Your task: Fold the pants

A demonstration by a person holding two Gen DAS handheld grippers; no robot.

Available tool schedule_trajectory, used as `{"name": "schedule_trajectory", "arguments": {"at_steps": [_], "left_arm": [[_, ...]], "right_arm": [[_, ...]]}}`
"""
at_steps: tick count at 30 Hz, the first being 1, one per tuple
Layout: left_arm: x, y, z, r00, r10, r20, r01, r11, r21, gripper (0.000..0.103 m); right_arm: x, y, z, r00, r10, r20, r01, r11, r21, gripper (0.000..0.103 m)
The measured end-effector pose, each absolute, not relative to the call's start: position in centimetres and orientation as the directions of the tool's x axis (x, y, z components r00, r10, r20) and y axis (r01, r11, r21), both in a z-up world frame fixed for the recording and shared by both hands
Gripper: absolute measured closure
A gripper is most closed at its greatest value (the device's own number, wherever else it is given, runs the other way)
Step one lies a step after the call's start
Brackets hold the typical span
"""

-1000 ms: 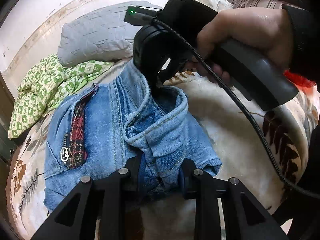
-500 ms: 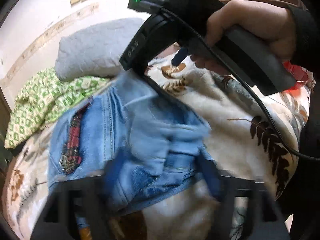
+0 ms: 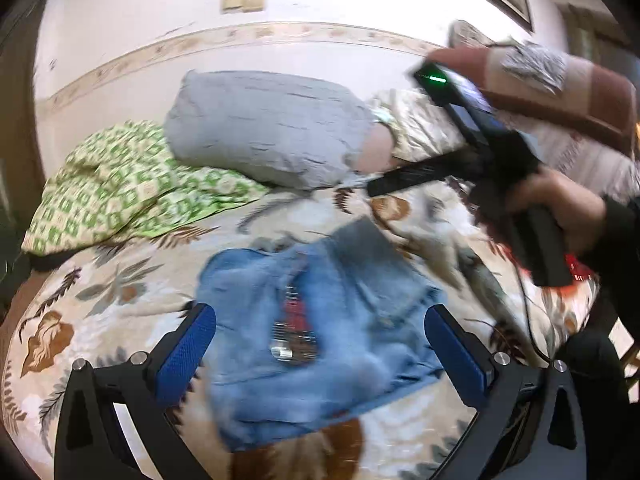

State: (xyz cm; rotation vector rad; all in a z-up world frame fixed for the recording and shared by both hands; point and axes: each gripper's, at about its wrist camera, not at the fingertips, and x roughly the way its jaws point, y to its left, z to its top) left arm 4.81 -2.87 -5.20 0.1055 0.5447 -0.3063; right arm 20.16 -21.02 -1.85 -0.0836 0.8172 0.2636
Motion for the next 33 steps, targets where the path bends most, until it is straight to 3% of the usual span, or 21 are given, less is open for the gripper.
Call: {"name": "schedule_trajectory", "arguments": {"at_steps": [6, 17, 29, 33], "left_arm": [[7.8, 1.9, -5.3, 0.761, -0.240, -0.603, 0.249, 0.966, -0.070, 0.000], [15.3, 7.3, -8.0, 0.587, -0.352, -0.729, 0.201, 0.936, -0.290, 0.000], [19.7, 5.8, -15.4, 0.322, -0.557, -0.765, 0.170, 0.830, -0.532, 0.000], [18.8, 5.8, -16.0, 0.379, -0.570, -0.729, 0.197, 0.819, -0.538, 0.000]], "right_arm": [[18.8, -20.7, -1.6, 0.638, 0.213, -0.740, -0.261, 0.964, 0.053, 0.009], [14.3, -21.1, -6.1, 0.471, 0.345, -0.812, -0.218, 0.937, 0.272, 0.009], [13.2, -21.2, -12.2, 0.345, 0.483, -0.805, -0.107, 0.872, 0.477, 0.006], [12.7, -21.5, -14.4, 0.352, 0.526, -0.774, -0.077, 0.840, 0.536, 0.000]]}}
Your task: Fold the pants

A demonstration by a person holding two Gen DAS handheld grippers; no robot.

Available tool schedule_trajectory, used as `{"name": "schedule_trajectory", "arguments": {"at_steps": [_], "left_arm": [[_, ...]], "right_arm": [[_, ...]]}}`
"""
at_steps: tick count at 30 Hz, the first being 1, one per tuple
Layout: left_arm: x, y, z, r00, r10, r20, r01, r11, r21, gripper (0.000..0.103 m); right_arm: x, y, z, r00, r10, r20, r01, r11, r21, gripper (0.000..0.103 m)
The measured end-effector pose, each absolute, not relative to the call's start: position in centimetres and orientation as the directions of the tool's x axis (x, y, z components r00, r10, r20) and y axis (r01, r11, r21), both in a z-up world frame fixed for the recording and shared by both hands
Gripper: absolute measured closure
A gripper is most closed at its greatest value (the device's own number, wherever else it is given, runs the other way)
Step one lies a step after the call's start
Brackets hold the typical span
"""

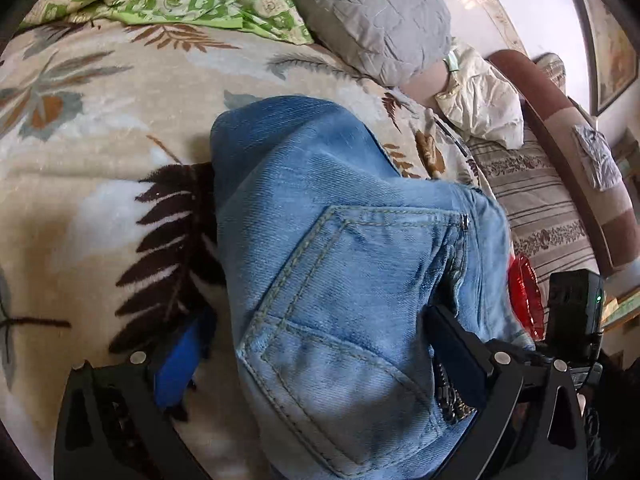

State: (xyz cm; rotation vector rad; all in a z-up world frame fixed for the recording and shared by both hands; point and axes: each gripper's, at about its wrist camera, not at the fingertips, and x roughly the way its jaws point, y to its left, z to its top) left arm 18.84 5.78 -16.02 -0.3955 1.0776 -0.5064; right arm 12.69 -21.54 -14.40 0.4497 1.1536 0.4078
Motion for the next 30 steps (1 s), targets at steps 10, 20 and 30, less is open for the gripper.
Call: {"name": "schedule_trajectory", "arguments": {"at_steps": [10, 20, 30], "left_arm": [[19.7, 5.4, -15.9, 0.324, -0.571, -0.754, 0.183, 0.820, -0.542, 0.000], [18.3, 5.1, -15.0, 0.354, -0.601, -0.717, 0.237, 0.799, -0.553, 0.056], [17.6, 4.8, -14.8, 0.402, -0.578, -0.710, 0.231, 0.814, -0.532, 0.058]], "right_arm": [[13.6, -20.3, -14.3, 0.317, 0.560, -0.766, -0.095, 0.822, 0.562, 0.000], [12.9, -19.6, -14.0, 0.360, 0.544, -0.758, -0.113, 0.832, 0.544, 0.042], [12.3, -19.7, -14.2, 0.407, 0.547, -0.731, -0.136, 0.828, 0.544, 0.049]]}}
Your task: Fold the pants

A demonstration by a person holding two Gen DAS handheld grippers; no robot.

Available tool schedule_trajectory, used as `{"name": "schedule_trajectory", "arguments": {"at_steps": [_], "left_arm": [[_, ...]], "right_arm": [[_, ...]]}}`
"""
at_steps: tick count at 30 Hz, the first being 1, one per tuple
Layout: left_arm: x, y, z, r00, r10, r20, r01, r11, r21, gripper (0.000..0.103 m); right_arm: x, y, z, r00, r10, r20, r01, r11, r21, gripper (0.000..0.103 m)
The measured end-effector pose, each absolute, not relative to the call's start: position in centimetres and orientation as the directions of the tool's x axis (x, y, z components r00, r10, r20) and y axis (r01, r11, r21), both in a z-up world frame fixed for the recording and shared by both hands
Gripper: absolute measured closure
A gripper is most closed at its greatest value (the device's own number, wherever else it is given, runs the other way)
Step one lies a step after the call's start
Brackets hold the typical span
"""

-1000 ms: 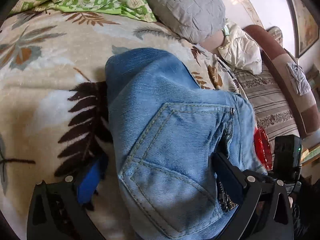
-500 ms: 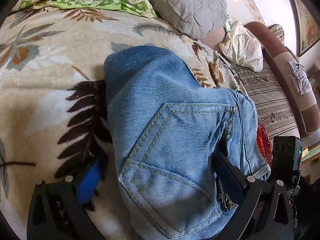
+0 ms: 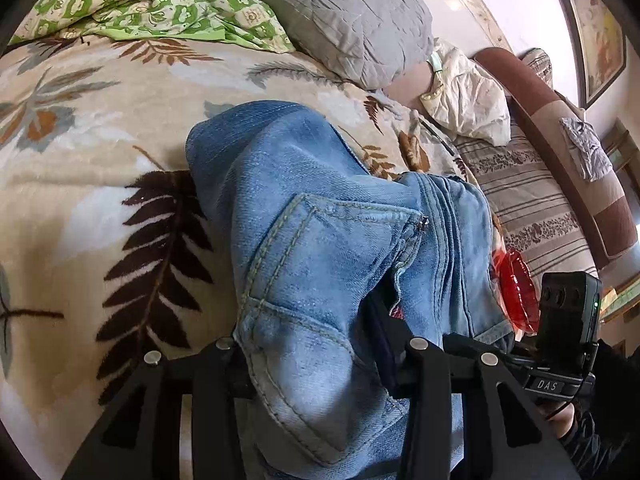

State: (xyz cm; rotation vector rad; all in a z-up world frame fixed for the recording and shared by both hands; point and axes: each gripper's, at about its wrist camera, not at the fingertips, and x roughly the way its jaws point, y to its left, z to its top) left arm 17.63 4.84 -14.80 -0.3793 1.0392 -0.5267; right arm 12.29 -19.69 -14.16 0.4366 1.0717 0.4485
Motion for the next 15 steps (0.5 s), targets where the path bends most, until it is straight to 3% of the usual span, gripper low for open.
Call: {"name": "schedule_trajectory", "arguments": {"at_steps": [6, 11, 15], "left_arm": [[17.2, 4.4, -14.6, 0.437, -0.542, -0.718, 0.224, 0.838, -0.497, 0.058], [15.8, 4.0, -11.0, 0.505, -0.561, -0.656, 0.299, 0.827, -0.477, 0.077], [15.4, 3.7, -8.7, 0.522, -0.557, -0.647, 0.336, 0.831, -0.444, 0.078]], "right_arm": [[11.9, -19.5, -14.3, 0.434, 0.535, -0.724, -0.136, 0.834, 0.535, 0.049], [11.5, -20.7, -12.1, 0.461, 0.567, -0.682, -0.143, 0.806, 0.574, 0.062], [11.0, -20.6, -10.2, 0.496, 0.555, -0.668, -0.185, 0.819, 0.543, 0.063]]}}
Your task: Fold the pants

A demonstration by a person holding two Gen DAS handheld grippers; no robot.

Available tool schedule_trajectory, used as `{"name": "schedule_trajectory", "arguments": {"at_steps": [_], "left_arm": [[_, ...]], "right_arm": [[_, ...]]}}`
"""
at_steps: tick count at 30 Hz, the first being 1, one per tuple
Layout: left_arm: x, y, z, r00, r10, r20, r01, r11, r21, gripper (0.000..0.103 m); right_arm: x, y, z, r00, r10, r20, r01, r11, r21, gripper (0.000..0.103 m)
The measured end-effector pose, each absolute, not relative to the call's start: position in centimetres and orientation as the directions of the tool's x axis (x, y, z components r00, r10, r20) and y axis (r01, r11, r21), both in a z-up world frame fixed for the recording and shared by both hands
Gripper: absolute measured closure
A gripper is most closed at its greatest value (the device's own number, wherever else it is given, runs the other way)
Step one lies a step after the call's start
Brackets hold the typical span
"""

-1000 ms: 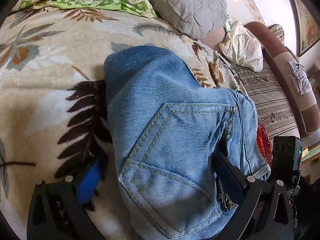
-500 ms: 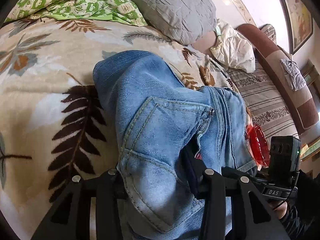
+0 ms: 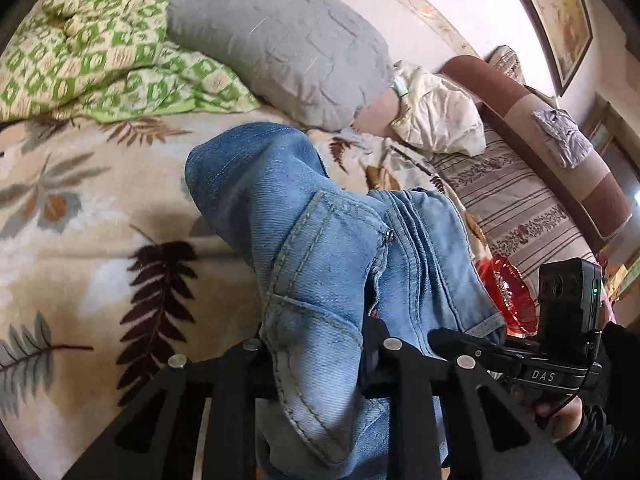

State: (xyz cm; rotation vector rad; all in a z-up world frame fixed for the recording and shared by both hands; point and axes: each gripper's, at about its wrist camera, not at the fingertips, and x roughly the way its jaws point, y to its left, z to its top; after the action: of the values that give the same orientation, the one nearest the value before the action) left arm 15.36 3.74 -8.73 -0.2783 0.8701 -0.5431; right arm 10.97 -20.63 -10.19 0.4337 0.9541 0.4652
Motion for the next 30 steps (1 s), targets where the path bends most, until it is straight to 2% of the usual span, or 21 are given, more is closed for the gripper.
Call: {"name": "schedule_trajectory", "arguments": {"at_steps": [10, 21, 26, 30], "left_arm": [[16.2, 3.5, -8.0, 0.528, -0.561, -0.637, 0.345, 0.828, -0.443, 0.078], [20.3, 2.8, -2.5, 0.580, -0.602, -0.549, 0.384, 0.796, -0.467, 0.078], [21.9, 2.8, -2.6, 0.571, -0.607, -0.552, 0.380, 0.792, -0.478, 0.078], [23.3, 2.7, -4.1, 0.551, -0.605, -0.576, 0.360, 0.794, -0.490, 0.078]], "right_arm": [[10.9, -20.6, -9.0, 0.518, 0.544, -0.660, -0.201, 0.828, 0.524, 0.063], [15.1, -21.0, -1.8, 0.600, 0.489, -0.633, -0.237, 0.864, 0.443, 0.063], [16.8, -20.7, -0.9, 0.606, 0.480, -0.634, -0.235, 0.870, 0.434, 0.063], [18.4, -20.5, -2.3, 0.590, 0.475, -0.653, -0.221, 0.873, 0.435, 0.063]]}}
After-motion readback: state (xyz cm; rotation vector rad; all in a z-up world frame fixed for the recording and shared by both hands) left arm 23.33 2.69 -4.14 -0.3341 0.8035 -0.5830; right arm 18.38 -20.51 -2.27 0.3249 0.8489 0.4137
